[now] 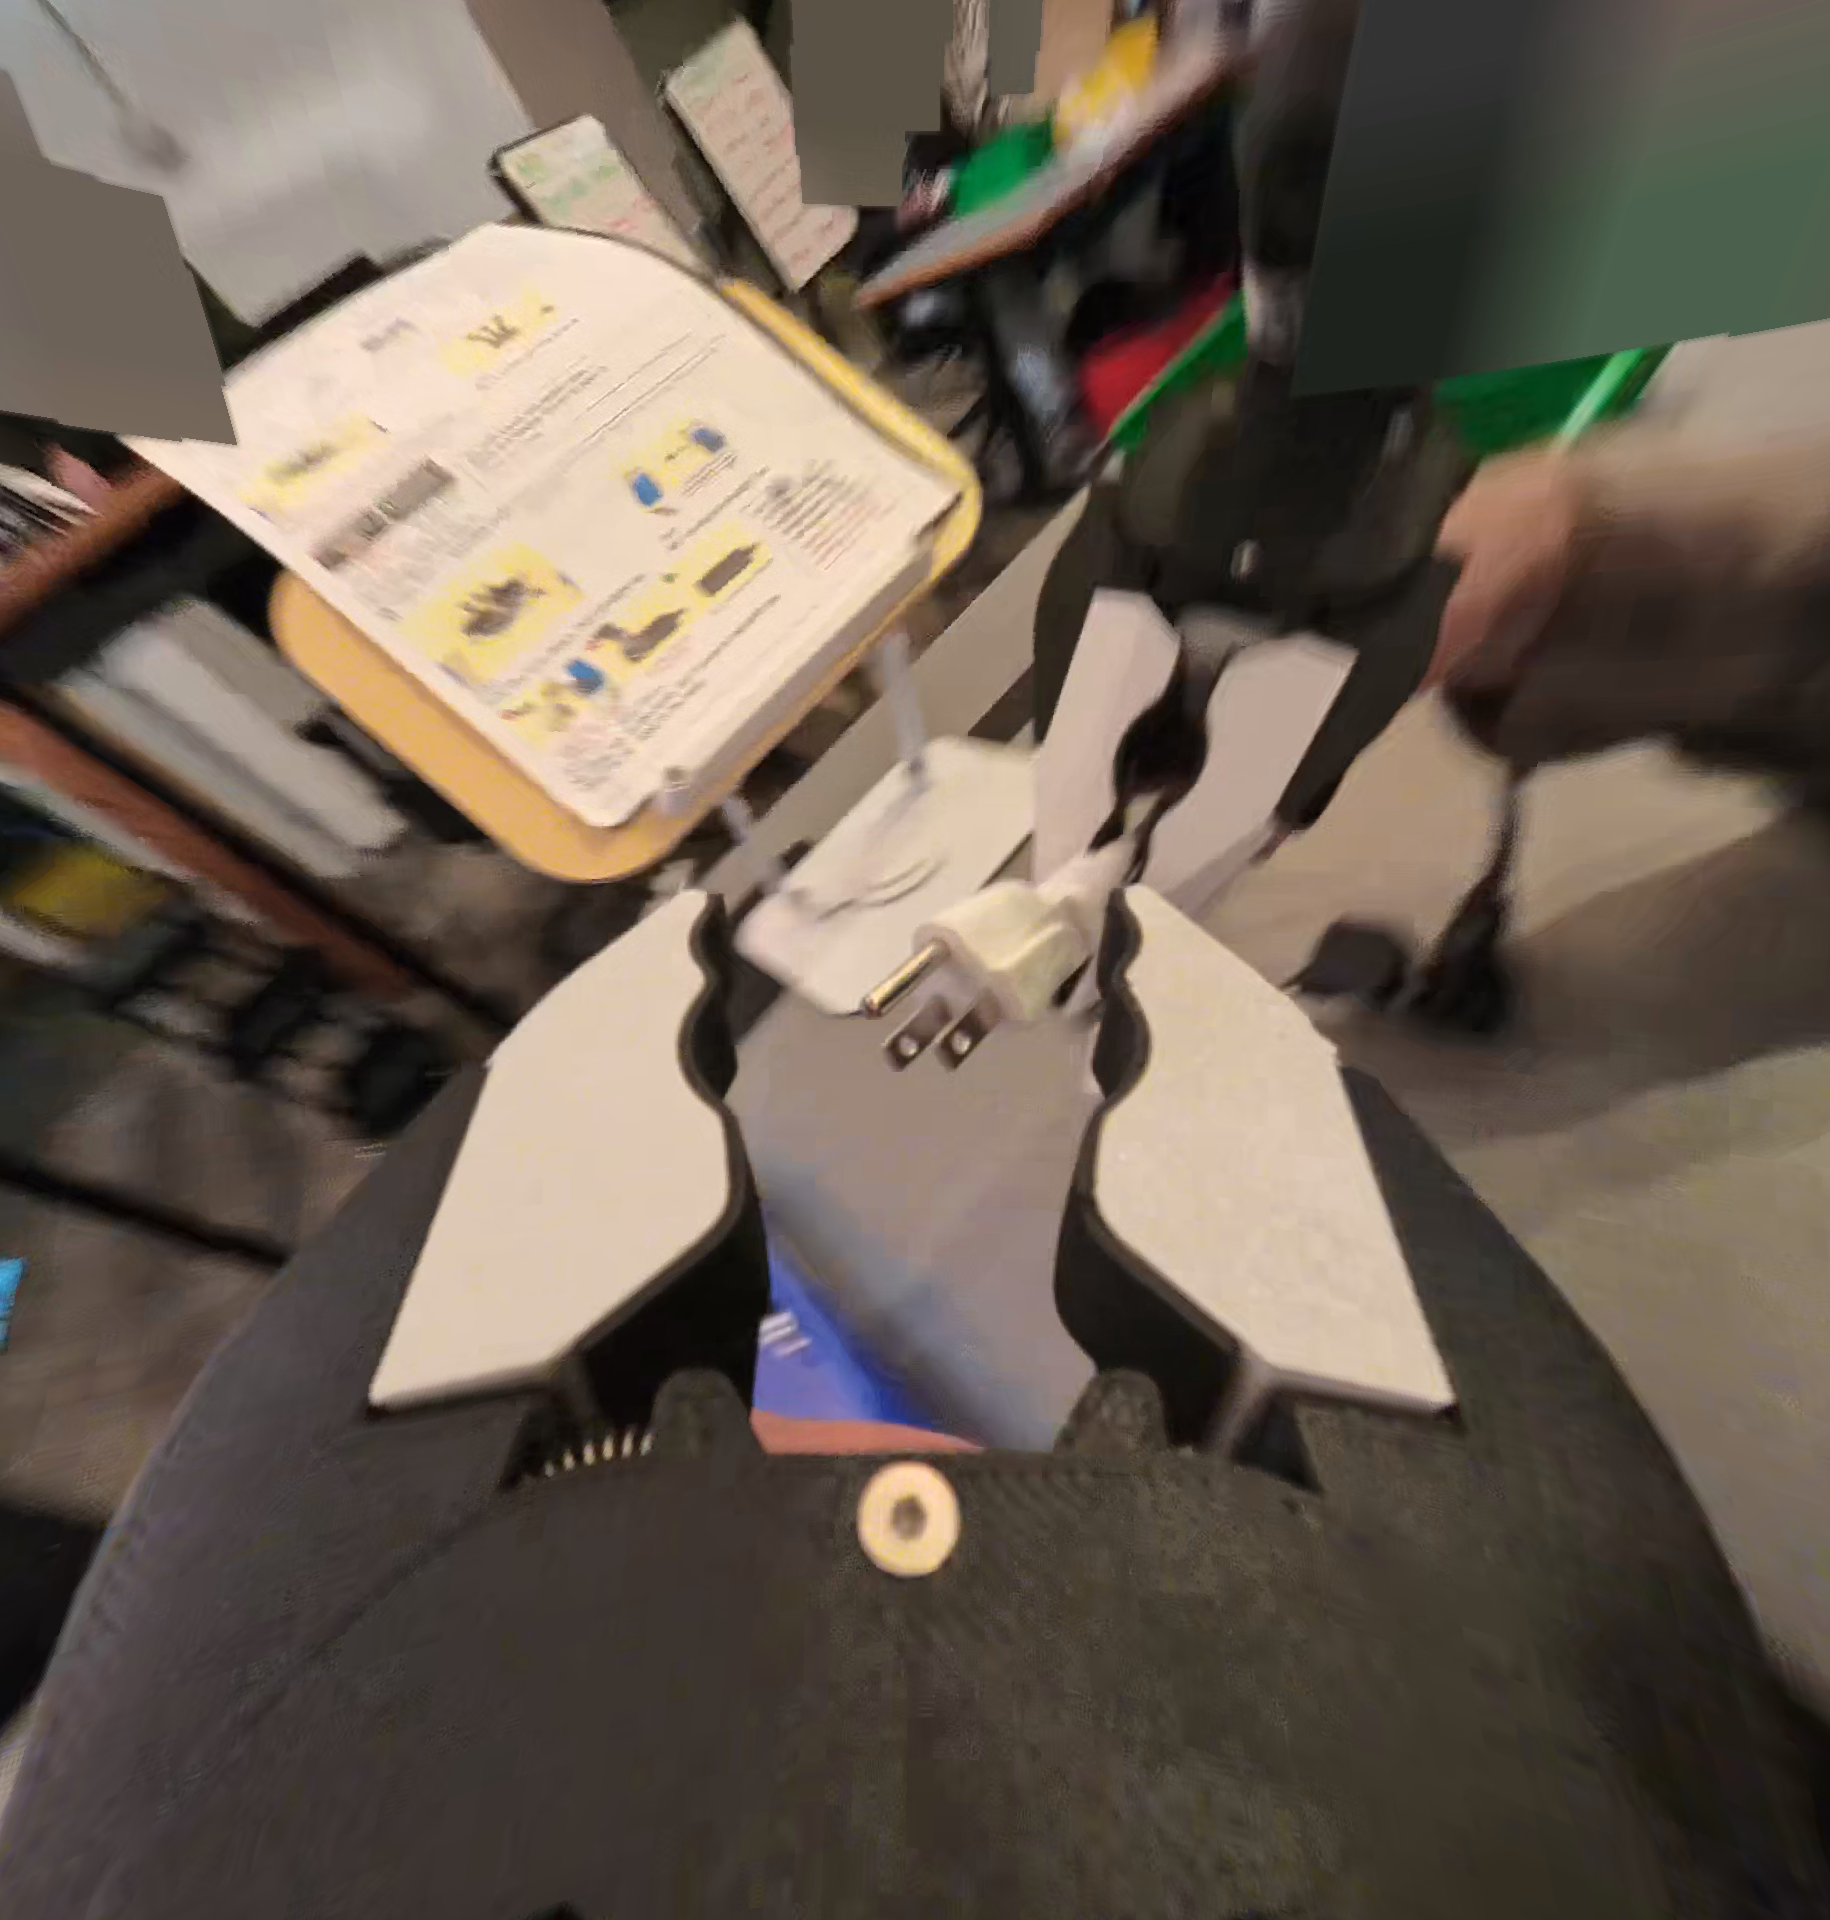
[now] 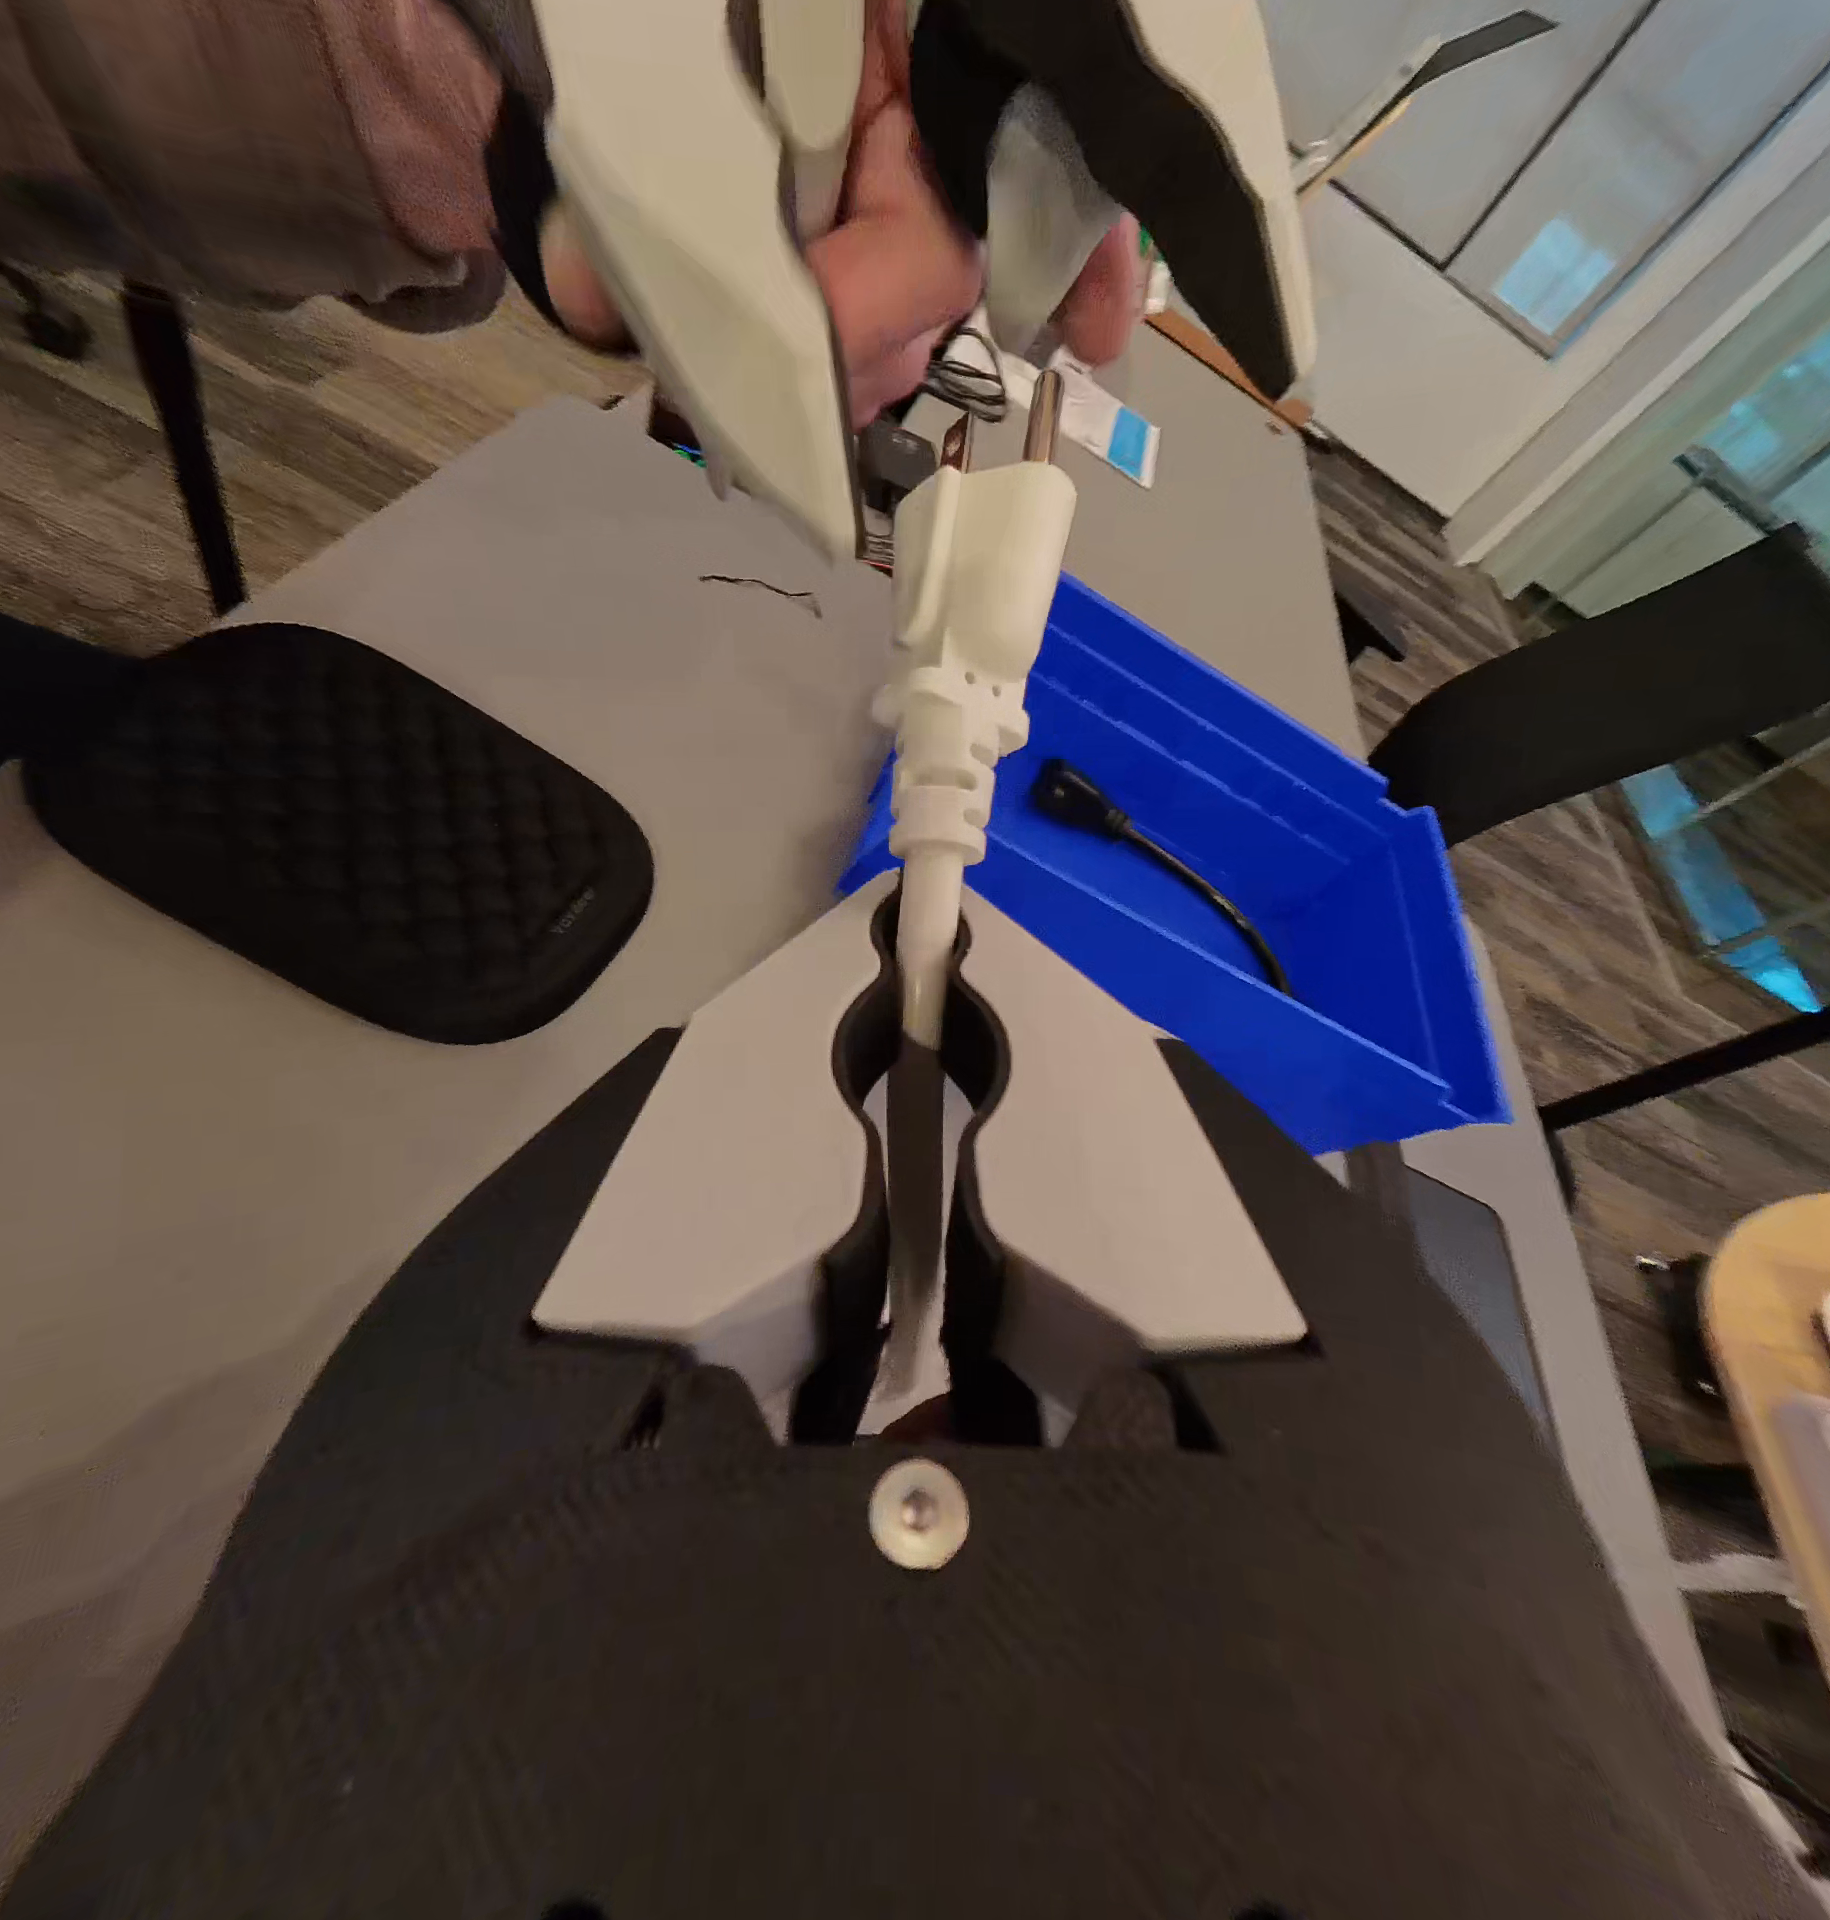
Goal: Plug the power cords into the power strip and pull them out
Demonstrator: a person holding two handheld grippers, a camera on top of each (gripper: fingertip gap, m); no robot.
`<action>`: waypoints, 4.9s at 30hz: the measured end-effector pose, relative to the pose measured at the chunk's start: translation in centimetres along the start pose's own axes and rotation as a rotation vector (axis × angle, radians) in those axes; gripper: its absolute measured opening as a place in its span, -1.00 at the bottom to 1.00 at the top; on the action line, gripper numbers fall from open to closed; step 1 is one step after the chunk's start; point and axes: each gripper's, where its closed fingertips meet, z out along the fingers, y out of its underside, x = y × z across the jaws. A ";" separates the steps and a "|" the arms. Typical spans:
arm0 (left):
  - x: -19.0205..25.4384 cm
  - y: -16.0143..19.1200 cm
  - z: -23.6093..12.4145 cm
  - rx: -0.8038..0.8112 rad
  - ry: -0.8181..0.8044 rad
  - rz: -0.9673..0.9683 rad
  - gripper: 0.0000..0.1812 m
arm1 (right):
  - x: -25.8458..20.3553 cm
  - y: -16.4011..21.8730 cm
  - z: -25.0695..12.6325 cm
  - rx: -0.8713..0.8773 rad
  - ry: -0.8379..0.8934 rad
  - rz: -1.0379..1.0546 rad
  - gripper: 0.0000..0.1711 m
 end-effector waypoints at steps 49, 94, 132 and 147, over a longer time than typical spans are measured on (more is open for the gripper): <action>-0.5 -1.2 1.1 -0.161 -0.523 1.143 -0.68 | 1.3 -4.6 -4.9 0.312 -0.217 0.543 -0.28; 2.5 -5.0 4.0 -0.028 -0.393 1.348 -0.70 | 0.7 -6.7 -6.3 0.680 -0.569 0.774 -0.47; 6.4 -5.7 3.6 0.121 -0.153 1.230 -0.70 | -2.1 -7.3 -10.0 0.855 -0.909 0.730 -0.67; 10.8 -5.2 3.2 0.067 0.164 1.218 -0.69 | -6.9 -6.3 -10.9 0.795 -1.075 0.489 -0.72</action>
